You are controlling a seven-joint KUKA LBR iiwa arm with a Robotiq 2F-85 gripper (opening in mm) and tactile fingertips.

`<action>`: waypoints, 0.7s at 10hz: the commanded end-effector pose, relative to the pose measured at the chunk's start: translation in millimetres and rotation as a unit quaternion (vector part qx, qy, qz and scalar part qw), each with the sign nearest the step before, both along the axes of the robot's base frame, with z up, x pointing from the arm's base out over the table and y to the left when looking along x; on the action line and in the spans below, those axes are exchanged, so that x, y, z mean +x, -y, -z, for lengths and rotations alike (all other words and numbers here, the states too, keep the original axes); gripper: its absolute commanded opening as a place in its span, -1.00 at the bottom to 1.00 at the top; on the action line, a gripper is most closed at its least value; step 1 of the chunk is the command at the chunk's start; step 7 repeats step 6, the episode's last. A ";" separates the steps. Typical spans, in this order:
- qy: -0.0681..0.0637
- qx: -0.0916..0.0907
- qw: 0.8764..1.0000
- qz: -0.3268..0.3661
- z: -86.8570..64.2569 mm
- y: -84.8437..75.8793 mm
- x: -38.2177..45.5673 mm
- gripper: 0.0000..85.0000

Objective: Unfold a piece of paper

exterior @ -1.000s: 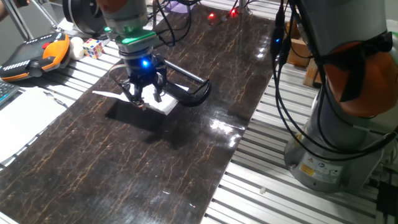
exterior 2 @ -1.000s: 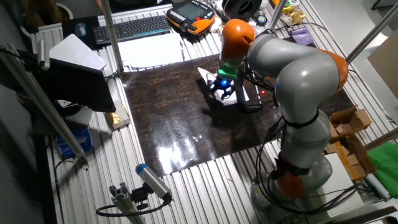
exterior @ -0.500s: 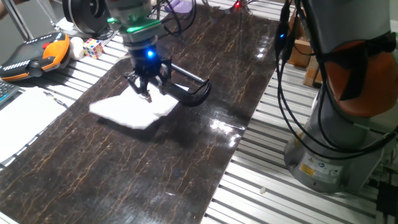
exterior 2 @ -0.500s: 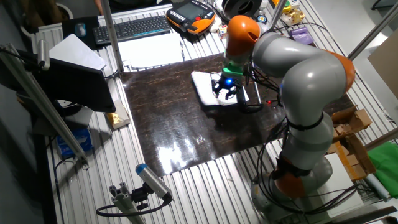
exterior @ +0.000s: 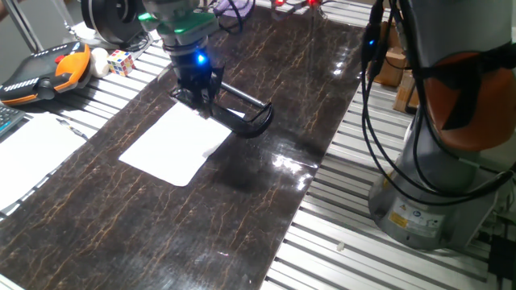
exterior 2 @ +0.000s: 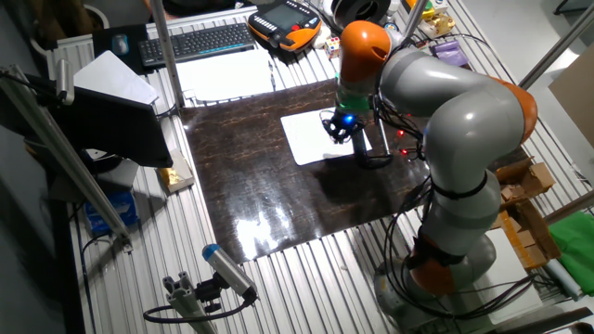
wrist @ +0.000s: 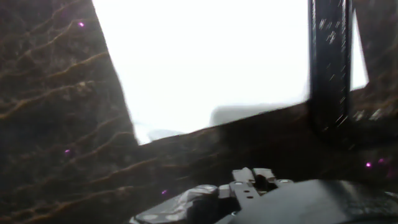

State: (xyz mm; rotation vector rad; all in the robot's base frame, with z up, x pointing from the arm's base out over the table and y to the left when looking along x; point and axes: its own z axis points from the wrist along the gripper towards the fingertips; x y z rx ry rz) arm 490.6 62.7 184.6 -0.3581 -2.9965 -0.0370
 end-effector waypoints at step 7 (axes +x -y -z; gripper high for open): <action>0.012 0.003 0.998 -0.065 -0.3 8.6 4.3 -0.98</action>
